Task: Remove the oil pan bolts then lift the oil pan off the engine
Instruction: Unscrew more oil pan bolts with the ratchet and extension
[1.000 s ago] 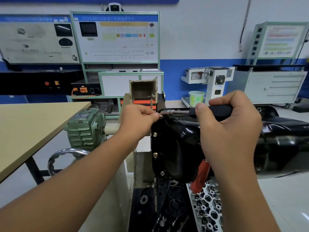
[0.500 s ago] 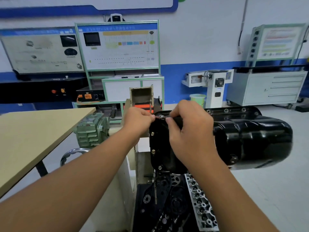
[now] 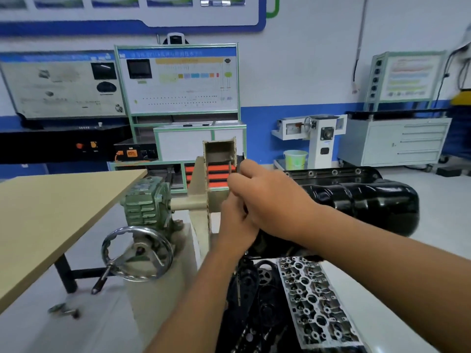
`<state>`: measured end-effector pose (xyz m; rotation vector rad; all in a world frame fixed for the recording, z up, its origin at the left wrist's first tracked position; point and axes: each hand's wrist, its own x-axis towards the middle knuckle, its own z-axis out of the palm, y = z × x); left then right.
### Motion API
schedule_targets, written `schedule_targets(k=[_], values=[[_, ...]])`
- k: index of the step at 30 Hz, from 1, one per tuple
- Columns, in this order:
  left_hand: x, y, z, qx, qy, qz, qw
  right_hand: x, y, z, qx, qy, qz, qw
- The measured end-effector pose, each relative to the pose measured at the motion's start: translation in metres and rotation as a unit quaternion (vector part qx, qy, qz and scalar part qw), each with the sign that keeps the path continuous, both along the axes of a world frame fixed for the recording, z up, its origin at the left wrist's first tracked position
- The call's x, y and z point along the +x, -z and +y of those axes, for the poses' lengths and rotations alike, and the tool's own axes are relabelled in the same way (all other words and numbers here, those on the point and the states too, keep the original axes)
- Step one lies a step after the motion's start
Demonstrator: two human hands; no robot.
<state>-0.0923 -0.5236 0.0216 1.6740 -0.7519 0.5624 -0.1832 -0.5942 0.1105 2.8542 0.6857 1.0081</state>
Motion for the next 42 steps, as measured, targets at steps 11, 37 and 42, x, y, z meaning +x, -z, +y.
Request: schedule_targets(k=[11, 37, 42], values=[[0.033, -0.016, 0.014, -0.064, 0.046, -0.124, 0.989, -0.009, -0.041, -0.024, 0.486, -0.095, 0.134, 0.858], [-0.013, -0.006, -0.005, 0.001, -0.019, -0.024, 1.000, -0.042, -0.013, -0.025, 0.954, -0.236, 0.164, -0.084], [-0.013, -0.004, -0.005, -0.001, -0.025, -0.031, 0.999, -0.047, -0.037, -0.018, 0.974, -0.155, 0.161, 0.037]])
